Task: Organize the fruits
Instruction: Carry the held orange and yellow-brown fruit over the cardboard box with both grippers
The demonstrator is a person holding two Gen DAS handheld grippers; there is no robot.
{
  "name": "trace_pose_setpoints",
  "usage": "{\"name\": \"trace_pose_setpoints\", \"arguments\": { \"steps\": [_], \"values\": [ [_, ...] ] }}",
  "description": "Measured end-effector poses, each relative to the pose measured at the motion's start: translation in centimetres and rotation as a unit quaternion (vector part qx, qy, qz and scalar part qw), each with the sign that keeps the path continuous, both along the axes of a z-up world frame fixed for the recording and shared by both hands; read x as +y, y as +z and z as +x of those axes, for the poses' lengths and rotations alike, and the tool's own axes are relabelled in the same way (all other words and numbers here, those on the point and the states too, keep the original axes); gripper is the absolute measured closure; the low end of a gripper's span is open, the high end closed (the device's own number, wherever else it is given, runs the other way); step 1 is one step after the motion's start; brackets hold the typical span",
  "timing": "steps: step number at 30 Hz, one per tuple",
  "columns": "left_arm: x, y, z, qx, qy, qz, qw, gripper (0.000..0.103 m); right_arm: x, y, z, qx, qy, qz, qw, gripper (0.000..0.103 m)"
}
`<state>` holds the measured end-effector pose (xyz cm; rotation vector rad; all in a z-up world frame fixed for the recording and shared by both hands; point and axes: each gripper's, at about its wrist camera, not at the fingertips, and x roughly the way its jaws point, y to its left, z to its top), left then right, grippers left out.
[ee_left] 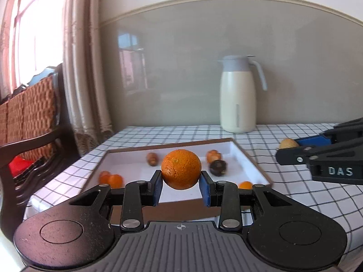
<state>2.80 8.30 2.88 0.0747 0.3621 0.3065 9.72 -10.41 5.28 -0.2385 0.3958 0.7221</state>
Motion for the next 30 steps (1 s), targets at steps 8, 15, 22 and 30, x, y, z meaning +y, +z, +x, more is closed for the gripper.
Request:
{"name": "trace_pose_setpoints", "arguments": {
  "steps": [8,15,22,30],
  "values": [
    [3.6,0.6,0.1,-0.008,0.032,-0.002,0.9994,0.068,2.3,0.6,0.2,-0.012,0.017,-0.002,1.000,0.085],
    [5.5,0.8,0.7,-0.013,0.044,0.001,0.9990,0.068,4.2,0.8,0.8,-0.019,0.025,-0.006,0.999,0.085],
    [7.5,0.5,1.1,-0.013,0.059,-0.002,0.9982,0.068,5.7,0.7,1.5,-0.021,0.030,-0.011,0.999,0.085],
    [9.4,-0.1,1.7,-0.010,0.074,-0.005,0.9972,0.068,6.7,0.7,2.5,-0.029,0.032,-0.011,0.999,0.085]
  ]
}}
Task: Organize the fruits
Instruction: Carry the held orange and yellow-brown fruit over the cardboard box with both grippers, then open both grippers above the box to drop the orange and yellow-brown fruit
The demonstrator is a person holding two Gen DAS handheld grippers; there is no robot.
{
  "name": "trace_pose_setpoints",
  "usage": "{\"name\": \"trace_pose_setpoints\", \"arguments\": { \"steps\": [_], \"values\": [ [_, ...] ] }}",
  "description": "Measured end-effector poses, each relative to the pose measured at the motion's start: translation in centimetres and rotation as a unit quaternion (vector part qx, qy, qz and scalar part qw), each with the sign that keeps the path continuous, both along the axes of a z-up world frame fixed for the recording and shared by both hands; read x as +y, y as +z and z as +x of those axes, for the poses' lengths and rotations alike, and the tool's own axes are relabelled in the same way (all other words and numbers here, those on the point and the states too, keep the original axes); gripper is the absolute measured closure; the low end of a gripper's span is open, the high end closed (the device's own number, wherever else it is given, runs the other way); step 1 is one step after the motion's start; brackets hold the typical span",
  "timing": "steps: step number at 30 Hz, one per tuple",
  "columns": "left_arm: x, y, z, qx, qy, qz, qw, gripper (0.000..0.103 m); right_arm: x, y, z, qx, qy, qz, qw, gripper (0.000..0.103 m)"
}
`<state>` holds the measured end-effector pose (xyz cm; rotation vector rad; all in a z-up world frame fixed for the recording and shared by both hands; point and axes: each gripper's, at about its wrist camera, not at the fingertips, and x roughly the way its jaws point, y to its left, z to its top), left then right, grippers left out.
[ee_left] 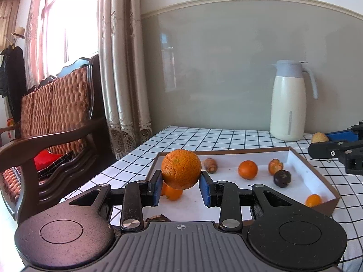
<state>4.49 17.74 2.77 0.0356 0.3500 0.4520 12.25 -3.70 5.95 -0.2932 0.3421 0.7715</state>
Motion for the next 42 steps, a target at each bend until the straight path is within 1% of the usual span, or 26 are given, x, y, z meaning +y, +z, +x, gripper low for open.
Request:
{"name": "trace_pose_setpoints", "arguments": {
  "steps": [10,20,28,42],
  "values": [
    [1.7,-0.8,1.4,0.001,0.013,-0.008,0.9999,0.068,0.5,-1.2,1.4,0.005,-0.016,-0.006,1.000,0.085],
    [2.9,-1.4,2.4,0.010,0.019,-0.013,0.9997,0.068,1.3,-1.8,2.8,0.013,-0.012,-0.016,1.000,0.085],
    [3.7,-2.1,3.8,0.029,0.021,-0.024,0.9991,0.068,1.6,-2.7,3.9,0.028,-0.017,-0.029,0.999,0.085],
    [4.0,-3.5,5.9,0.062,0.013,-0.029,0.9976,0.068,1.6,-4.3,5.6,0.056,-0.030,-0.054,0.997,0.085]
  ]
}}
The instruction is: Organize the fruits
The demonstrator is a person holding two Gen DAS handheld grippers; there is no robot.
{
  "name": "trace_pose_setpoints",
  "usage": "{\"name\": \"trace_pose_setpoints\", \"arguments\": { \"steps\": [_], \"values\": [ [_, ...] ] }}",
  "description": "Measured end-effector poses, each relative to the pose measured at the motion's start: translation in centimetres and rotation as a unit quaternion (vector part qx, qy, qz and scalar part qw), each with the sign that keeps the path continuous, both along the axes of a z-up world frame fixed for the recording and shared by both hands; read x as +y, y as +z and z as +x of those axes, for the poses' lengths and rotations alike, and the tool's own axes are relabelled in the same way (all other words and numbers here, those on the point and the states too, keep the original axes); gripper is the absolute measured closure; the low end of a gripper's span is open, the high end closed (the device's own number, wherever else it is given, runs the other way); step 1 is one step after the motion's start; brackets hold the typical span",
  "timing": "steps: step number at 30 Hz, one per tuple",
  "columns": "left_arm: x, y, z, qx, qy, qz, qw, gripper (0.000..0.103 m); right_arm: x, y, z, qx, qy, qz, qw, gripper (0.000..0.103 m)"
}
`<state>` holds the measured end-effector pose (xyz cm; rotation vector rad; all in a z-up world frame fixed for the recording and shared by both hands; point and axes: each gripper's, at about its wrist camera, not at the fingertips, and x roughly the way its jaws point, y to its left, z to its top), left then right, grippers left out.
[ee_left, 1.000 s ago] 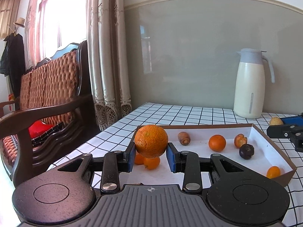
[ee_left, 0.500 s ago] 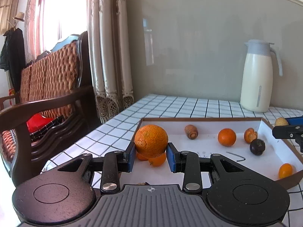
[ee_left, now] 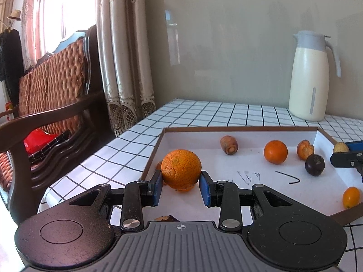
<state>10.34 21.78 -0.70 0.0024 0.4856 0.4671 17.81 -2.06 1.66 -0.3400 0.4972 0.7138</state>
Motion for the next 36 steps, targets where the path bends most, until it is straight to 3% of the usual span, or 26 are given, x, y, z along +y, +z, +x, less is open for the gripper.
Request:
{"name": "trace_pose_setpoints", "arguments": {
  "steps": [7,8,9,10,11,13,15,19,36],
  "values": [
    [-0.2,-0.1,0.5,0.006,-0.001,0.001,1.0000,0.068,-0.1,-0.5,0.4,0.006,-0.001,-0.007,1.000,0.083],
    [-0.2,-0.1,0.4,0.001,0.003,0.005,1.0000,0.067,-0.1,-0.5,0.5,0.003,-0.004,-0.006,1.000,0.078],
    [-0.3,0.0,0.2,-0.005,0.009,0.012,0.9999,0.064,-0.2,-0.4,0.4,-0.009,-0.012,-0.002,1.000,0.059],
    [-0.4,0.3,-0.1,-0.019,0.013,0.019,0.9996,0.039,-0.6,-0.2,0.1,-0.032,-0.025,0.014,0.999,0.027],
    [-0.6,0.5,-0.5,-0.040,0.017,0.026,0.9987,0.011,-1.1,0.1,-0.2,-0.052,-0.033,0.038,0.997,0.017],
    [-1.2,1.1,-1.5,-0.077,0.030,0.050,0.9953,0.001,-1.5,0.5,0.0,-0.064,-0.048,0.051,0.995,0.014],
    [-1.6,1.2,-1.7,-0.086,0.031,0.064,0.9938,0.000,-1.7,0.4,0.1,-0.080,-0.057,0.057,0.994,0.006],
    [-1.7,0.8,-1.4,-0.066,0.027,0.069,0.9951,0.000,-1.8,-0.1,0.4,-0.071,-0.067,0.047,0.994,0.006],
    [-1.5,1.2,-1.2,-0.053,0.026,0.048,0.9971,0.000,-2.5,0.4,0.5,-0.049,-0.079,0.056,0.994,0.006]
  ]
}}
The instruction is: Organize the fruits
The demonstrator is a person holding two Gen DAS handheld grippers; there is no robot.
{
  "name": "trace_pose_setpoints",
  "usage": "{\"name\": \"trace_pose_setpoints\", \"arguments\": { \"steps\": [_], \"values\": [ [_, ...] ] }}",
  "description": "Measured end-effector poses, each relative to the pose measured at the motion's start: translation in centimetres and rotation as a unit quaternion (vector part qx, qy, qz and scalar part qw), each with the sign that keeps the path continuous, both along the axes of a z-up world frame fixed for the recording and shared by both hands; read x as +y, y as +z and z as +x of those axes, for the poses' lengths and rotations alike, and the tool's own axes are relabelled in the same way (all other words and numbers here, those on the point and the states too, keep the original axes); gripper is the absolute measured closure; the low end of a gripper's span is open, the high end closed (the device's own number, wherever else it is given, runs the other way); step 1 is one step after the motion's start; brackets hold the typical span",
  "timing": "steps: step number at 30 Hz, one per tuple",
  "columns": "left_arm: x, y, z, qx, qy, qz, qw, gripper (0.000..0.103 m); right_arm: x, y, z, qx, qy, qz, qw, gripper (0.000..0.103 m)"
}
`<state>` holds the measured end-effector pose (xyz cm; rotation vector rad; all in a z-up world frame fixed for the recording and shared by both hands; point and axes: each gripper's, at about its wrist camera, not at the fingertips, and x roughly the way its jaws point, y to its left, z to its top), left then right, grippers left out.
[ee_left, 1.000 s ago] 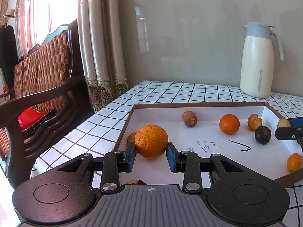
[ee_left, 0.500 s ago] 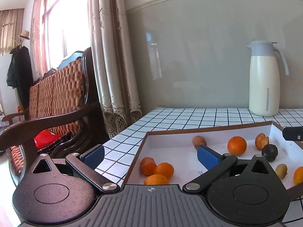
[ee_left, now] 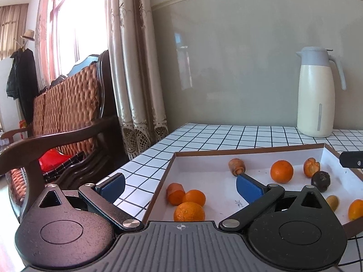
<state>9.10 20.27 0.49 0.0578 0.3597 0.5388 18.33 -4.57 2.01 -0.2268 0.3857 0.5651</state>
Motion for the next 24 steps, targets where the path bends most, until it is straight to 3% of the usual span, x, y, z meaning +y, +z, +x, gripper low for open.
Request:
{"name": "trace_pose_setpoints", "arguments": {
  "steps": [8,13,24],
  "values": [
    [-1.5,2.4,-1.5,-0.022,-0.019,-0.017,0.9994,0.000,-1.5,3.2,-2.5,-0.028,-0.001,-0.005,1.000,0.006],
    [-4.0,4.2,-4.5,-0.042,-0.048,-0.037,0.9973,0.000,-4.3,5.6,-6.5,-0.062,0.001,-0.002,0.998,0.006],
    [-9.9,5.0,-12.3,-0.081,-0.098,-0.046,0.9908,0.000,-11.4,5.5,-13.2,-0.044,-0.037,0.019,0.998,0.006]
  ]
}}
